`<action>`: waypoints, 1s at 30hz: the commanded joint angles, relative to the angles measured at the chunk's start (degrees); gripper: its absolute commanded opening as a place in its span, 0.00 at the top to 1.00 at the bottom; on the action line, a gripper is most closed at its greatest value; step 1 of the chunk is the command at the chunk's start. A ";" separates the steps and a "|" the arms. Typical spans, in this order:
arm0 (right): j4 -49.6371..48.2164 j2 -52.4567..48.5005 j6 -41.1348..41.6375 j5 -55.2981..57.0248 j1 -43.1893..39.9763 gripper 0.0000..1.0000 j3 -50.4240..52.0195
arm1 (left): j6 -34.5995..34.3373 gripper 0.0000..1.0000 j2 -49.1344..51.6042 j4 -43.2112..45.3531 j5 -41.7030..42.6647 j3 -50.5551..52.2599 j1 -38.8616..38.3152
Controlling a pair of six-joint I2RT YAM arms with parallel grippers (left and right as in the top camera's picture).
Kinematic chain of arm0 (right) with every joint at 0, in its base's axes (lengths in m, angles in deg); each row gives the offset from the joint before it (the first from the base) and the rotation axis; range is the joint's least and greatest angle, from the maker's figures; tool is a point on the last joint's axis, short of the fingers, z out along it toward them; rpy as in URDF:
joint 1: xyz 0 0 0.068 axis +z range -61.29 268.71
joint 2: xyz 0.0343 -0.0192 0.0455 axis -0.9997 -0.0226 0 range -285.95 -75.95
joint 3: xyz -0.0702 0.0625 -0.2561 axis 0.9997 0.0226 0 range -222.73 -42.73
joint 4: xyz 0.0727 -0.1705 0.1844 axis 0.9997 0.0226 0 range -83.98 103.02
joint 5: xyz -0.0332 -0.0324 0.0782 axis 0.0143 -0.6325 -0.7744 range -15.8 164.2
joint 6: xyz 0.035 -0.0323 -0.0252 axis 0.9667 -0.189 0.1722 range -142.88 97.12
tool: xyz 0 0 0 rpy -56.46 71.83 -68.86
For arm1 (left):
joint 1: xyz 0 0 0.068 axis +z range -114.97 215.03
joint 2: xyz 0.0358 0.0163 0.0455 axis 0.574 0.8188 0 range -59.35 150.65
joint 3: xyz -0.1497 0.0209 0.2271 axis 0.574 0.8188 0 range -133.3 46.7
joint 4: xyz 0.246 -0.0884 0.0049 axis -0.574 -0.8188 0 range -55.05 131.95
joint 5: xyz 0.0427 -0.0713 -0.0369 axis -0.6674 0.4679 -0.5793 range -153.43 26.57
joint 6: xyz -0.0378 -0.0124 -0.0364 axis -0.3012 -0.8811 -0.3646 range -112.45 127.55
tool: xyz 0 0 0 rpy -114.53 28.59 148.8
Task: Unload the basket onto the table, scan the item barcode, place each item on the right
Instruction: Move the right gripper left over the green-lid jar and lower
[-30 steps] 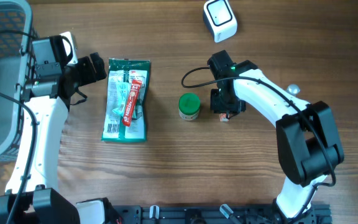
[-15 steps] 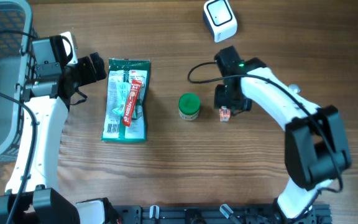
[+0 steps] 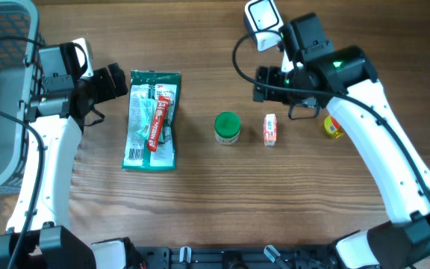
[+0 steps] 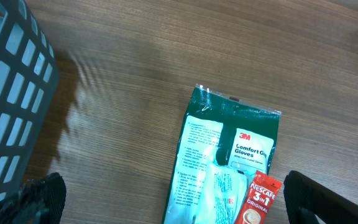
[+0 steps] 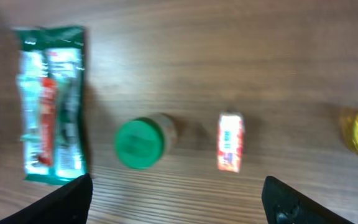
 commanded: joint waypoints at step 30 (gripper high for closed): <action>-5.27 -25.64 18.67 1.86 14.05 0.13 -0.17 | 0.90 0.00 -0.83 0.15 0.46 -0.83 0.22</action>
